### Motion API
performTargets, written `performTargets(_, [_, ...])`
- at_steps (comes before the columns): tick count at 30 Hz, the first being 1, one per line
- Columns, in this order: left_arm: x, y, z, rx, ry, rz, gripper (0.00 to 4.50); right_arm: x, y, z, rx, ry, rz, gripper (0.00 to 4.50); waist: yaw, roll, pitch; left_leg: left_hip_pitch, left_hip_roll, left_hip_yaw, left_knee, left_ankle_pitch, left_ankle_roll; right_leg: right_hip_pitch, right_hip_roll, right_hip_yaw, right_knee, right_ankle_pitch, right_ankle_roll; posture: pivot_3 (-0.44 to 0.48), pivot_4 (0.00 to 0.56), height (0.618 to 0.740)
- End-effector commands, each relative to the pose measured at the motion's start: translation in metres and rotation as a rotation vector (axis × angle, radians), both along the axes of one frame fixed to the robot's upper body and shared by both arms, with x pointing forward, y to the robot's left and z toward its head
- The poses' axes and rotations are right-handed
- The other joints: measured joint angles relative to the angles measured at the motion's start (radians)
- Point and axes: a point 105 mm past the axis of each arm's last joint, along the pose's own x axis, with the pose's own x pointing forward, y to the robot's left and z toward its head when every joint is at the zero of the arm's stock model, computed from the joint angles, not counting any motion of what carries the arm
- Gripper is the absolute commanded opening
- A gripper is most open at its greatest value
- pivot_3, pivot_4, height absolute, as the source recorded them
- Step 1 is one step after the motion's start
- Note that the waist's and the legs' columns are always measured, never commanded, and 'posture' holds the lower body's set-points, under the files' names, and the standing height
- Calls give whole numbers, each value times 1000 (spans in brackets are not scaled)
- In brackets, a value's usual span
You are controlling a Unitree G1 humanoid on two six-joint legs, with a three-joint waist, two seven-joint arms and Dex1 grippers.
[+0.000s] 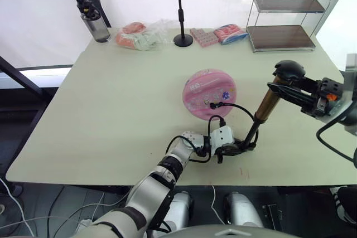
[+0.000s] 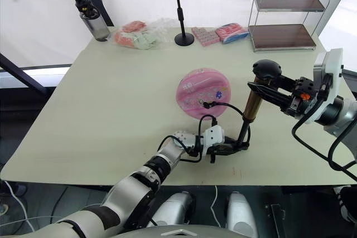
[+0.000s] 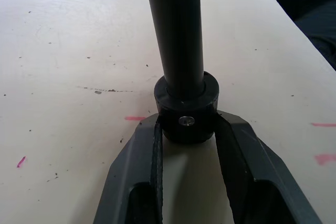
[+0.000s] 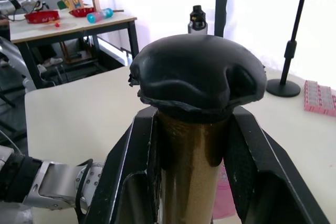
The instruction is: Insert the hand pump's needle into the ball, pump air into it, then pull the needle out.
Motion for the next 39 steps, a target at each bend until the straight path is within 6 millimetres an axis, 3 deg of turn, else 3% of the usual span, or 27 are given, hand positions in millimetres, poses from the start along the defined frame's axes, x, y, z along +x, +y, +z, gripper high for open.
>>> performTargets(1, [-19, 14, -34, 102, 104, -11, 1095, 3, -3, -37, -82, 47, -46, 1080, -1, -2, -1, 1, 0, 0, 0, 0, 0, 1, 0, 0, 0, 0, 0, 0, 150, 740])
performTargets(5, [-19, 15, -36, 102, 108, -5, 1095, 11, -8, -69, -83, 68, -106, 1080, -6, -13, -13, 4, 2, 0, -1, 0, 0, 4, 2, -1, 0, -2, 3, 0, 150, 740])
performTargets(7, [-19, 15, -36, 103, 110, -1, 1095, 9, -5, -90, -95, 105, -95, 1080, -11, -16, -15, 18, 3, 0, -4, 0, 0, 17, 2, -1, -2, -3, 4, 0, 150, 740])
performTargets(10, [-19, 15, -36, 103, 108, 3, 1095, 8, -2, -105, -79, 137, -87, 1080, -20, -22, -23, 22, 4, -1, -6, -1, 0, 21, 2, -2, -5, -4, 5, 0, 150, 740])
performTargets(18, [-18, 18, -37, 108, 104, 8, 1095, 6, 8, -114, -51, 205, -48, 1080, -24, -28, -33, 25, 5, -1, -9, -1, 0, 22, 2, -2, -6, -4, 5, 0, 150, 740])
performTargets(23, [-19, 18, -37, 107, 106, 6, 1095, 9, 5, -95, 31, 241, -48, 1080, -23, -27, -33, 25, 5, -2, -10, -1, -1, 22, 2, -1, -6, -4, 5, 0, 150, 740])
performTargets(29, [-19, 17, -37, 105, 105, 3, 1095, 12, 1, -85, 38, 242, -53, 1080, -12, -14, -24, 19, 3, -2, -10, -1, 0, 18, 1, -2, -8, -4, 4, 0, 150, 740])
performTargets(39, [-18, 16, -35, 102, 103, 5, 1095, 3, 14, -142, -91, 305, -53, 1080, -1, -10, -21, 18, 3, -2, -11, -2, 1, 19, 1, -3, -12, -4, 4, 0, 150, 740])
